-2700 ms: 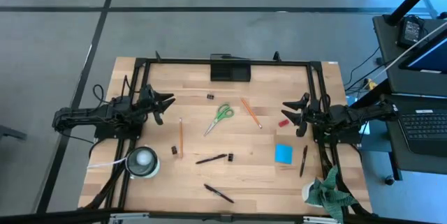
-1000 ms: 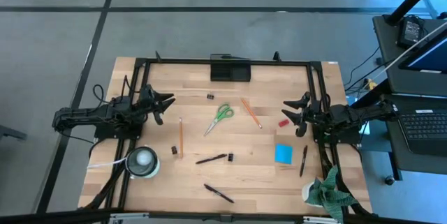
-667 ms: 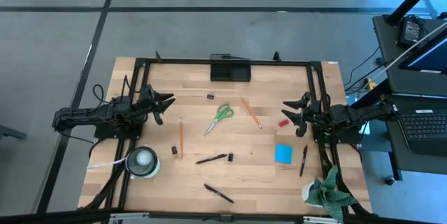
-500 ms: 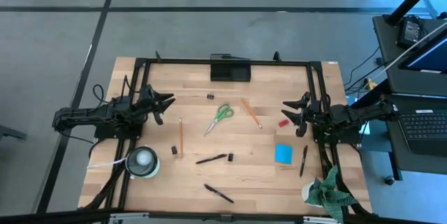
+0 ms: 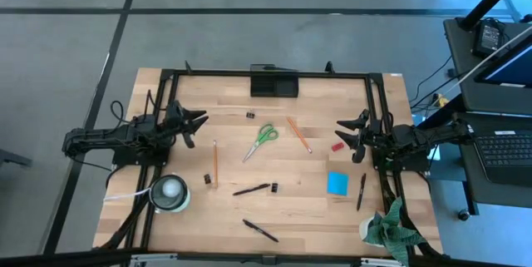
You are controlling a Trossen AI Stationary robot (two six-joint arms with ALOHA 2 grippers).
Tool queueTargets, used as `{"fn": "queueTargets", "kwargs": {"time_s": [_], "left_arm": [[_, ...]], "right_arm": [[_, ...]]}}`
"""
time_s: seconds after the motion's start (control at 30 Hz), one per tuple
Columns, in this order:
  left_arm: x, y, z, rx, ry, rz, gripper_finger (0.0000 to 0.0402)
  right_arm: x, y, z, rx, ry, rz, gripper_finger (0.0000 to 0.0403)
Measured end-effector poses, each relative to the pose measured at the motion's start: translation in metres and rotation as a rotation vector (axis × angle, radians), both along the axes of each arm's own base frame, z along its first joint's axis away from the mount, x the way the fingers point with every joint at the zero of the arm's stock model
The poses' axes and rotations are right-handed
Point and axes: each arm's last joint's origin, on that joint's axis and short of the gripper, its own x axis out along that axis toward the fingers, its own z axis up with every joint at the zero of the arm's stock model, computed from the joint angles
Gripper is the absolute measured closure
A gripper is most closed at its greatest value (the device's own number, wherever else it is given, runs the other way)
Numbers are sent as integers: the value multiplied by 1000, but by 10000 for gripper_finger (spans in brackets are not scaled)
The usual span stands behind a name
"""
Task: Pick and place office supplies into organizer
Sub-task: Put the top black binder clip into the desk organizer
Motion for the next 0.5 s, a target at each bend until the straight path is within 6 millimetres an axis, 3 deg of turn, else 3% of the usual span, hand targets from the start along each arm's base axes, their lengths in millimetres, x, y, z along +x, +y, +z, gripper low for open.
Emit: {"fn": "queueTargets", "kwargs": {"time_s": [0.37,0.5], "left_arm": [[0,0,0,25,9,19,296],[0,1,0,25,10,21,296]], "right_arm": [[0,0,0,2,0,-2,221],[0,0,0,100,-30,3,221]]}}
